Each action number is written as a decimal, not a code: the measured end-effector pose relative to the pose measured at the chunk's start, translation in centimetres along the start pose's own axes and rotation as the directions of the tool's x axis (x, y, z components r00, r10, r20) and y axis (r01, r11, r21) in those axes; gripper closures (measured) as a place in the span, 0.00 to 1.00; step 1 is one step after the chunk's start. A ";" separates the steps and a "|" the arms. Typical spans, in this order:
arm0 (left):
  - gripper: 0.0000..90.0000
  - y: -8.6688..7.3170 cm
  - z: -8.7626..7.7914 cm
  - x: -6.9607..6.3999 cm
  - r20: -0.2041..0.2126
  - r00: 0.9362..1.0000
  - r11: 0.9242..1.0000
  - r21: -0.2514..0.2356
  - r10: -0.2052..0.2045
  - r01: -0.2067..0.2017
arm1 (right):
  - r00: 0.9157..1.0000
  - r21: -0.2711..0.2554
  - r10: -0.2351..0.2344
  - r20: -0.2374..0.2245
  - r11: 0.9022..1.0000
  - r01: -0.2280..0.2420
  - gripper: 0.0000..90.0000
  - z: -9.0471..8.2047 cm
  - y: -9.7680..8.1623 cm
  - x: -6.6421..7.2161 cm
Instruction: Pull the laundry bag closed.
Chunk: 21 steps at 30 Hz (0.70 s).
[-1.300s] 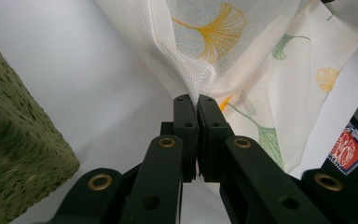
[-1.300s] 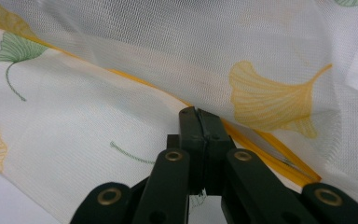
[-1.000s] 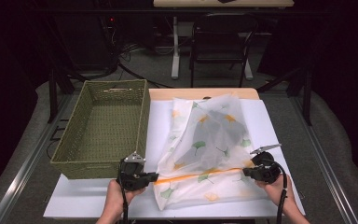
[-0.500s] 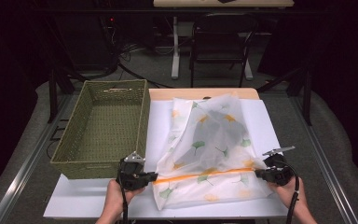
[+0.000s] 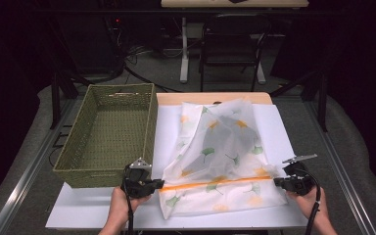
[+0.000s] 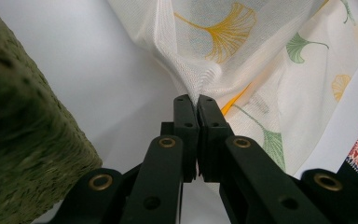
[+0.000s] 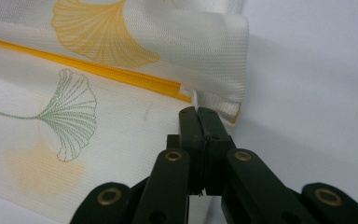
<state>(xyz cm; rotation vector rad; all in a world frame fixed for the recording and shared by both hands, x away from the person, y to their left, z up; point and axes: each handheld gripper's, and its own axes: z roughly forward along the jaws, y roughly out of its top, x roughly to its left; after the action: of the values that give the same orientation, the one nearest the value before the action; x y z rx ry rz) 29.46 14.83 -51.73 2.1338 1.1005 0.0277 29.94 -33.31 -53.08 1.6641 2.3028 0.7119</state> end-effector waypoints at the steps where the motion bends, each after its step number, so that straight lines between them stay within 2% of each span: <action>1: 0.98 0.0 0.1 0.0 -0.001 1.000 1.000 -0.002 -0.002 0.002 | 1.000 0.003 -0.001 0.000 1.000 0.001 1.00 0.0 0.0 0.0; 5: 0.96 0.0 0.2 0.2 0.026 1.000 1.000 0.026 0.010 -0.011 | 1.000 0.017 0.002 -0.006 1.000 -0.002 0.99 0.2 -0.1 0.3; 7: 0.92 0.0 0.2 0.2 0.037 0.999 0.999 0.038 0.014 -0.015 | 1.000 0.012 -0.009 -0.016 1.000 0.010 0.98 0.2 0.0 0.4; 10: 0.83 0.0 0.1 0.3 0.046 0.999 0.999 0.046 0.026 -0.029 | 0.999 0.013 -0.011 -0.031 1.000 0.012 0.89 0.1 0.0 0.5; 12: 0.77 0.0 -0.1 0.1 0.042 0.998 0.998 0.055 0.040 -0.042 | 0.999 0.009 -0.015 -0.036 1.000 0.015 0.77 0.1 0.0 0.5; 14: 0.69 0.1 -0.4 0.0 0.035 0.996 0.994 0.071 0.082 -0.085 | 0.998 0.008 -0.021 -0.055 1.000 0.021 0.66 -0.1 -0.1 0.5; 15: 0.65 0.2 -0.5 -0.2 0.033 0.996 0.994 0.074 0.083 -0.085 | 0.998 0.004 -0.029 -0.058 1.000 0.030 0.62 -0.2 -0.1 0.5; 18: 0.51 0.2 -0.6 -0.6 0.020 0.994 0.989 0.104 0.107 -0.109 | 0.998 0.011 -0.037 -0.045 0.999 0.038 0.49 -0.5 -0.1 0.9; 21: 0.41 0.2 -0.9 -0.9 -0.001 0.992 0.983 0.130 0.130 -0.129 | 0.998 0.016 -0.051 -0.039 0.999 0.052 0.39 -0.7 0.0 1.0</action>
<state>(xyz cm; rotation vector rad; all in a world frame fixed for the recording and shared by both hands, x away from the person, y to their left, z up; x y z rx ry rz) 28.73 14.62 -50.67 2.3210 0.9914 0.0280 29.27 -32.60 -52.40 1.6054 2.3753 0.7225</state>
